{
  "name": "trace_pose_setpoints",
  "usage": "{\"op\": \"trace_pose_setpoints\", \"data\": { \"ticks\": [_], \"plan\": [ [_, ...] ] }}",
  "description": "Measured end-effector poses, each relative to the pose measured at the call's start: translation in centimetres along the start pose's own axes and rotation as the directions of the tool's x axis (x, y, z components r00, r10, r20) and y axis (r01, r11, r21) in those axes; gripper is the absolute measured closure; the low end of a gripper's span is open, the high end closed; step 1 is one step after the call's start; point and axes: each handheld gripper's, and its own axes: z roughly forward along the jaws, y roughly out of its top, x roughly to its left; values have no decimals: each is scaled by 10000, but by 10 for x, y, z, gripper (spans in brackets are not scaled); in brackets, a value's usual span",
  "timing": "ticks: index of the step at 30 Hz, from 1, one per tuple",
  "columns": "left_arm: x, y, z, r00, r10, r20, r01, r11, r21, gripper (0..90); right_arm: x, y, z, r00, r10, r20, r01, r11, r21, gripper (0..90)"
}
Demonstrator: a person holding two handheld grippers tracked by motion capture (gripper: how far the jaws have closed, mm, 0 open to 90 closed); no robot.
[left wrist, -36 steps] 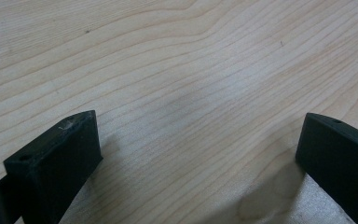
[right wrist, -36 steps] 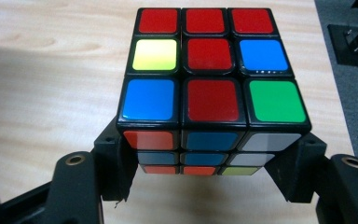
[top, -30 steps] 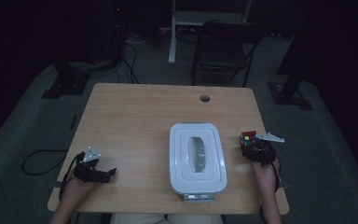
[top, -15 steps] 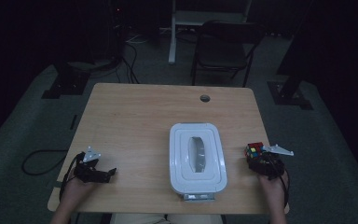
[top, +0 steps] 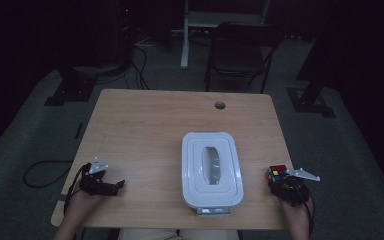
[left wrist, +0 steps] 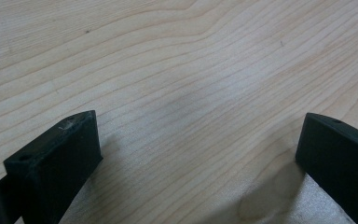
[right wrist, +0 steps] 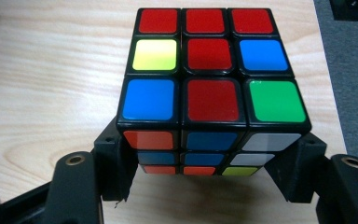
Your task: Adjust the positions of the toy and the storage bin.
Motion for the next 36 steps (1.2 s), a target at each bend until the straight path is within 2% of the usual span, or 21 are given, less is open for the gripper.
{"op": "trace_pose_setpoints", "data": {
  "ticks": [6, 9, 12, 16, 21, 25, 31, 36],
  "plan": [
    [0, 0, 0, 10000, -1, -1, 1, 10000, -4, 6, 1, -6, 0, 9995, -276, 159, 277, 9996, -25, 337],
    [0, 0, 0, 10000, -2, -1, 2, 10000, -5, 6, 1, -8, 0, 9998, -166, 71, 166, 9999, -17, 332],
    [0, 0, 0, 10000, -2, -1, 2, 10000, -6, 6, -2, -6, -4, 9997, 72, -238, -77, 9998, -204, 293],
    [0, 0, 0, 10000, 1, -1, -1, 10000, -3, 6, -3, 4, -12, 9995, -130, -287, 116, 9987, -497, 236],
    [0, 0, 0, 10000, -1, -2, 1, 10000, -6, 6, -2, 16, -19, 9991, -307, -293, 282, 9962, -819, 215],
    [0, 0, 0, 10000, -8, -1, 8, 10000, -2, 6, 2, 25, -21, 9975, -453, -534, 398, 9943, -987, 188],
    [0, 0, 0, 10000, -16, -4, 16, 10000, -16, 6, 13, 43, -22, 9934, -870, -747, 762, 9878, -1361, 161],
    [0, 0, 0, 10000, -20, -3, 20, 10000, -17, 6, 29, 58, -18, 9861, -1143, -1209, 939, 9822, -1627, 160]
  ]
}}
